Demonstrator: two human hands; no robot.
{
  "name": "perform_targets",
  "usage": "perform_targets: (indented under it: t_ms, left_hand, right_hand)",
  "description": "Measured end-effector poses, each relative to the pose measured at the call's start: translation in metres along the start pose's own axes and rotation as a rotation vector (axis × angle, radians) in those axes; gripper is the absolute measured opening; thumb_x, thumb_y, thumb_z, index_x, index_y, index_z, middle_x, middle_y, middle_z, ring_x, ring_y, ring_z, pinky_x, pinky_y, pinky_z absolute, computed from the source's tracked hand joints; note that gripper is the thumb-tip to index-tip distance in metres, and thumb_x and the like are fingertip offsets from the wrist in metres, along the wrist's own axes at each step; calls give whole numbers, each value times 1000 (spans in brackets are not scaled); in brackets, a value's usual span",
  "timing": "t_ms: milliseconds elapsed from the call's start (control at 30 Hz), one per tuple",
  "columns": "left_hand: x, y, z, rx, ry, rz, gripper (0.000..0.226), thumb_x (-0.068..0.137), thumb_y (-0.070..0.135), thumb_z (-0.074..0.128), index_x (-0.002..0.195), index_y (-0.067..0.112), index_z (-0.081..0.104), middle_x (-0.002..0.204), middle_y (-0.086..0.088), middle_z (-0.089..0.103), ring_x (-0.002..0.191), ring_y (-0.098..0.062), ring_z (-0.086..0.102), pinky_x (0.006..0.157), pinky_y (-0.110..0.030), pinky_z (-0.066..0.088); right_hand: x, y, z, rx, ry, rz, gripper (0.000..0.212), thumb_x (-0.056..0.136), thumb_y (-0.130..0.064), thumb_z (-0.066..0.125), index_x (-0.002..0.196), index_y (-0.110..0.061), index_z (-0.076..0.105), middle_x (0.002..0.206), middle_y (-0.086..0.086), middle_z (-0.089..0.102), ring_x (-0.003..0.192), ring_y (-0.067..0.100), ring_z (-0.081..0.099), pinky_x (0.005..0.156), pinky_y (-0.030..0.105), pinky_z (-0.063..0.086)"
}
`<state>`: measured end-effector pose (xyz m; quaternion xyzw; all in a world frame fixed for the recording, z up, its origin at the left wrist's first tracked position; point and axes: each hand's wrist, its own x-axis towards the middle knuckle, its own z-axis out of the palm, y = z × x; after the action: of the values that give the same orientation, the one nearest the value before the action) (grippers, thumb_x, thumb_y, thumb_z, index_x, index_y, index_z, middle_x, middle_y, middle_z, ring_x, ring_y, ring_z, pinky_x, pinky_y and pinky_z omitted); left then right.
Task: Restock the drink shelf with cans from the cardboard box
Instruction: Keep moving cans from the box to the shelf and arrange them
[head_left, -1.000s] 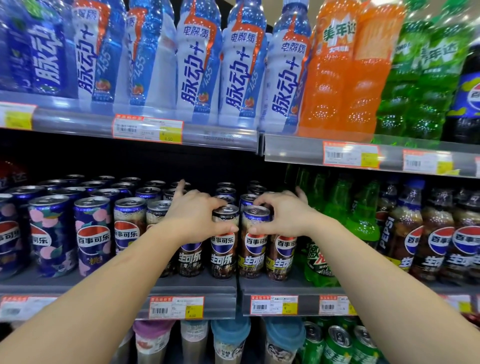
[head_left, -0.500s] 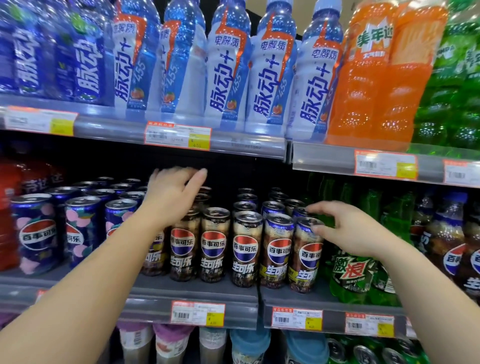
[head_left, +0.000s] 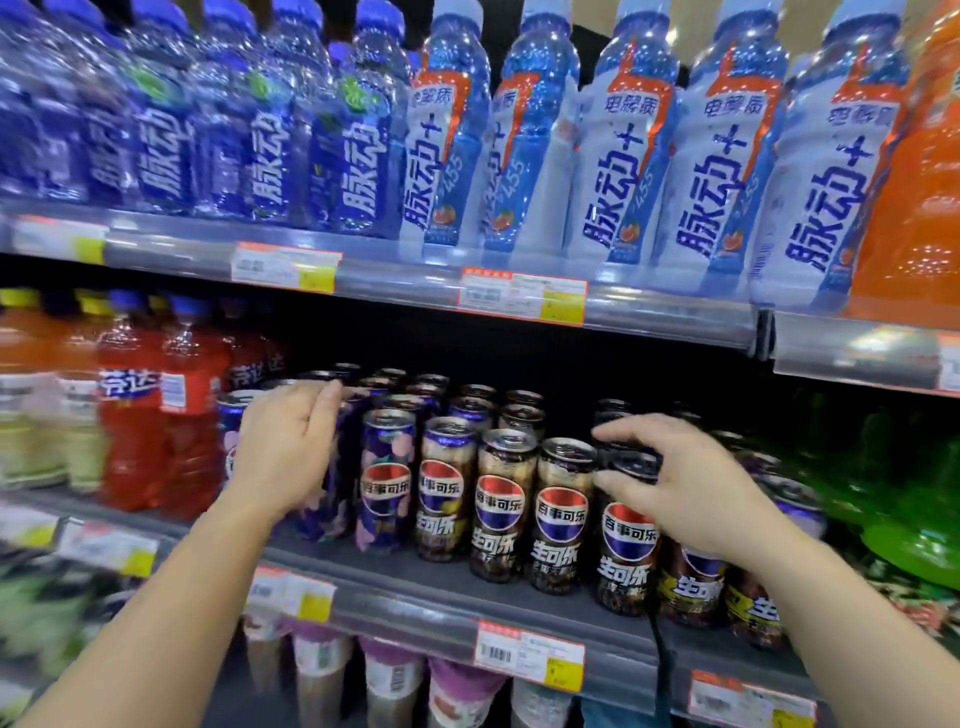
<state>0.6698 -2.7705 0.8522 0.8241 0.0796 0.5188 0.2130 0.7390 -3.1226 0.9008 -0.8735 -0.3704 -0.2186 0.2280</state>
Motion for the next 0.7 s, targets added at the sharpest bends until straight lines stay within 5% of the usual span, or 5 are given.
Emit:
perform_targets:
  t_ms: [100, 200, 267, 367, 700]
  left_hand:
    - [1, -18, -15, 14, -18, 3, 60, 88, 55, 32, 88, 10, 71, 81, -5, 73, 85, -28, 67, 79, -44, 51]
    - [0, -21, -16, 182, -118, 93, 63, 73, 71, 45, 103, 23, 72, 99, 1, 73, 99, -23, 66, 93, -47, 45]
    - [-5, -17, -9, 264, -264, 167, 77, 61, 81, 48, 120, 34, 63, 115, 8, 66, 117, -21, 54, 110, -55, 23]
    - [-7, -16, 6, 337, -382, 304, 93, 50, 83, 53, 134, 44, 47, 122, 8, 60, 125, -24, 47, 113, -62, -1]
    - [-1, -20, 12, 369, -321, 469, 91, 44, 67, 80, 127, 40, 54, 113, 8, 65, 117, -26, 53, 110, -58, -9]
  right_hand:
    - [18, -25, 26, 42, -11, -18, 42, 83, -40, 70, 123, -33, 59, 120, -14, 58, 121, 7, 46, 101, 22, 33]
    - [39, -51, 48, -10, -32, -24, 53, 82, -50, 67, 130, -33, 55, 126, -10, 59, 125, 15, 46, 108, 35, 34]
    - [57, -69, 59, -134, -99, 1, 63, 81, -60, 62, 136, -36, 47, 133, -6, 57, 129, 19, 44, 113, 39, 26]
    - [82, -85, 73, -302, -257, 58, 76, 77, -71, 56, 143, -41, 35, 145, -2, 48, 139, 25, 33, 118, 50, 5]
    - [95, -89, 76, -234, -312, 100, 51, 79, -69, 56, 125, -47, 56, 137, -18, 54, 136, 15, 39, 114, 57, -12]
